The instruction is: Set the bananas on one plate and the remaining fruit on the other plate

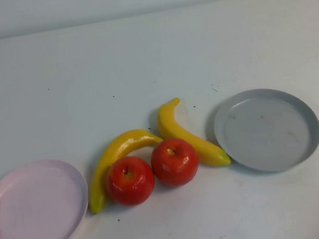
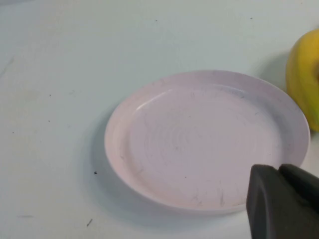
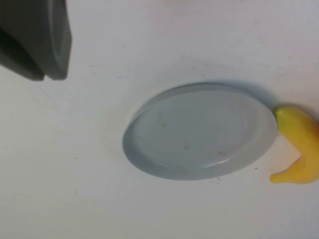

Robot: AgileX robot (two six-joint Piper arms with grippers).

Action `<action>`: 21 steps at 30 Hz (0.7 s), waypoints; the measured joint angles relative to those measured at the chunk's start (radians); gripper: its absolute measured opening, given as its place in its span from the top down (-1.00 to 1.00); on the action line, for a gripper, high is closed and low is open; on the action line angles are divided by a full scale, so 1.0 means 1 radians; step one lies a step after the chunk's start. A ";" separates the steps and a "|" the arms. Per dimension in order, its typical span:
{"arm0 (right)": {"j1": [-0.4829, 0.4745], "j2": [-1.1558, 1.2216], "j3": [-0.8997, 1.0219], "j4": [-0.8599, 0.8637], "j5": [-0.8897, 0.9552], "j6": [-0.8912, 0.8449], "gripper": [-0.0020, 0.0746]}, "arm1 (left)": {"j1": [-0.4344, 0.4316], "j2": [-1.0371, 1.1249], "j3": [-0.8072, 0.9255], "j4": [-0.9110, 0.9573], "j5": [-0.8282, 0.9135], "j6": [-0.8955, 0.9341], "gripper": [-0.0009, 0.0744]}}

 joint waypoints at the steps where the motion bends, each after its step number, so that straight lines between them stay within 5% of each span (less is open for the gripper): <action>1: 0.000 0.000 0.000 0.000 0.000 0.000 0.99 | 0.000 0.000 0.000 0.000 0.000 0.000 0.98; 15: 0.000 0.000 0.000 0.000 0.000 0.000 0.99 | 0.000 0.000 0.000 -0.116 -0.021 -0.047 0.98; 21: 0.000 0.000 0.000 0.000 0.000 0.000 0.99 | 0.000 0.000 0.000 -0.344 -0.066 -0.126 0.98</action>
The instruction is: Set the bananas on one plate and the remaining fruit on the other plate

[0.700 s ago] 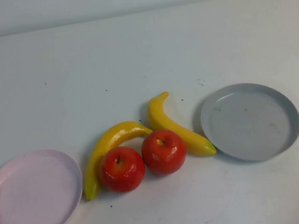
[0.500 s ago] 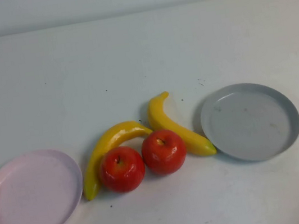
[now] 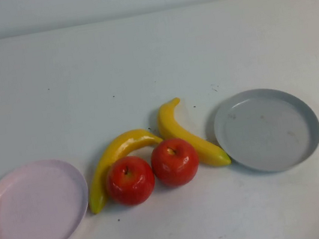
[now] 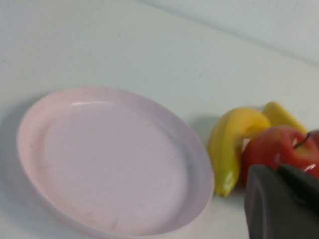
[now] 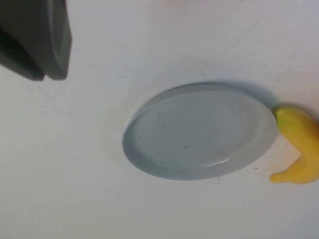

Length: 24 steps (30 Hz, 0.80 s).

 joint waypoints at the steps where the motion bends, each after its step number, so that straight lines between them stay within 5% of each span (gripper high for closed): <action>1: 0.000 0.000 0.000 0.000 0.000 0.000 0.99 | 0.000 0.000 0.000 -0.048 -0.014 -0.007 0.98; 15: 0.000 0.000 0.000 0.000 0.000 0.000 0.99 | 0.000 0.000 0.000 -0.275 -0.180 -0.002 0.98; 24: 0.000 0.000 0.000 0.000 0.000 0.000 0.99 | 0.000 0.222 -0.262 -0.190 0.127 0.020 0.98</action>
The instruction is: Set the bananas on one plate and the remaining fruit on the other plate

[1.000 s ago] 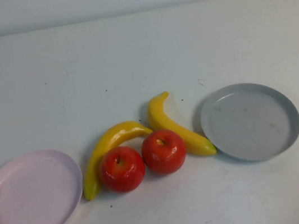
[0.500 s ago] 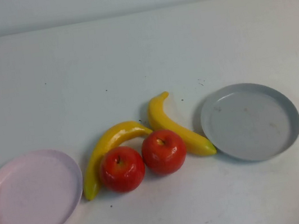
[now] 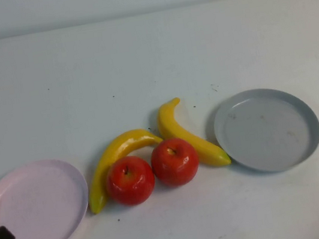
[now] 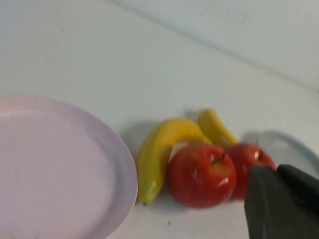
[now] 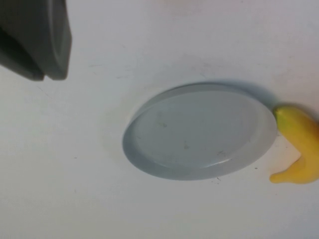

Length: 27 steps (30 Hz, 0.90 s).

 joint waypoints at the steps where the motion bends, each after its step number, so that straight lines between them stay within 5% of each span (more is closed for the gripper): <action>1: 0.000 0.000 0.000 0.000 0.000 0.000 0.99 | 0.000 0.043 -0.046 0.014 0.043 0.015 0.98; 10: 0.000 0.000 0.000 0.000 0.000 0.000 0.99 | 0.000 0.506 -0.317 0.053 0.394 0.463 0.98; 17: 0.000 0.000 0.000 0.000 0.000 0.000 0.99 | -0.087 0.762 -0.400 -0.160 0.340 0.805 0.98; 24: 0.000 0.000 0.000 0.000 0.000 0.000 0.99 | -0.267 0.930 -0.505 -0.123 0.257 0.889 0.96; 27: 0.000 0.000 0.000 0.000 0.000 0.000 0.99 | -0.280 0.951 -0.522 -0.123 0.221 0.957 0.75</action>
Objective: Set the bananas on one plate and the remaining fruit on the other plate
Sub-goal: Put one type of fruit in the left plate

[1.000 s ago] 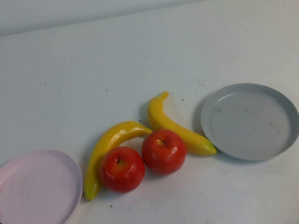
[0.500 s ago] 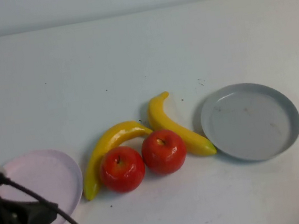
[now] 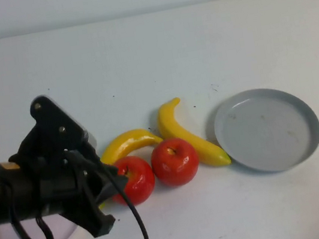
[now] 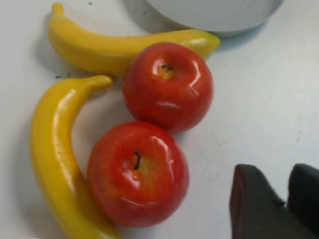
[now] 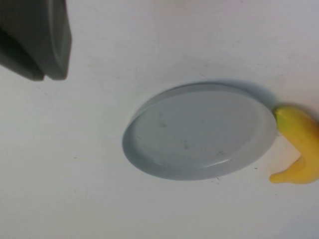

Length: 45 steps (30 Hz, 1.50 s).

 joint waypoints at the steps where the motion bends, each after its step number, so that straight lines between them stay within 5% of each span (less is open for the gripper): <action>1: 0.000 -0.001 0.000 0.000 0.000 0.000 0.99 | 0.000 0.006 -0.002 0.000 -0.013 0.029 0.58; 5: 0.000 -0.001 0.000 0.000 0.000 0.000 0.99 | -0.002 0.041 -0.005 0.000 -0.076 0.077 -0.38; 9: 0.000 -0.001 0.000 0.000 0.000 0.000 0.99 | -0.006 0.105 -0.005 -0.010 -0.127 0.086 -0.76; 45: 0.000 -0.001 0.000 0.000 0.000 0.000 0.99 | -0.006 0.371 -0.031 -0.231 -0.280 0.454 -0.80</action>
